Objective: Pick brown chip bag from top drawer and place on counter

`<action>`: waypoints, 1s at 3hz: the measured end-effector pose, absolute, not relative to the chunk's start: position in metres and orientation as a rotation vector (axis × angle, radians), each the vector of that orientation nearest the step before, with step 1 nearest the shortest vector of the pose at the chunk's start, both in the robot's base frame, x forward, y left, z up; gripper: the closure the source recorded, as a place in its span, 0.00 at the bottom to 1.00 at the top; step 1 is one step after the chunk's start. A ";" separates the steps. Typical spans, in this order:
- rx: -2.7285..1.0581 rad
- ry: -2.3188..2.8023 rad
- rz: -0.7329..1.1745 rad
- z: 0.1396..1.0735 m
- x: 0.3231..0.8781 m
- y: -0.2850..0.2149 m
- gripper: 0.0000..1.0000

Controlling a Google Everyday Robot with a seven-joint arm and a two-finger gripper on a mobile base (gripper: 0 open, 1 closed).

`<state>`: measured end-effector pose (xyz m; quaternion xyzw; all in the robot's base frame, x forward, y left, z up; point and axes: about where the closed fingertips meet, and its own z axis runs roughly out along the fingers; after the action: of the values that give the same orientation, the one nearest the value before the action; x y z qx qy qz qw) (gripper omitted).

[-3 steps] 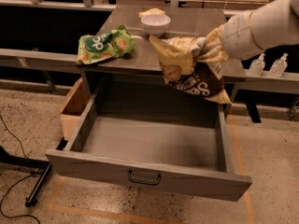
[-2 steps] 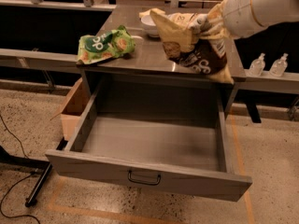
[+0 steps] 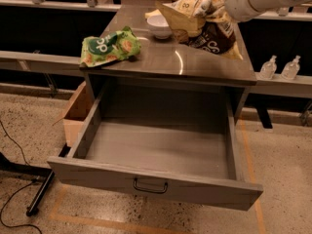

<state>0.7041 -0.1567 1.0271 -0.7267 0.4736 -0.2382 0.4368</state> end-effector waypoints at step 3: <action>-1.783 1.233 -0.672 0.983 0.801 -0.144 0.84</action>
Offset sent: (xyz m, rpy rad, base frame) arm 0.1137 0.0140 -0.0462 -0.0262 -0.0468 -0.0766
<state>0.8012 -0.1435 0.9828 -0.7122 0.4923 -0.2682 0.4224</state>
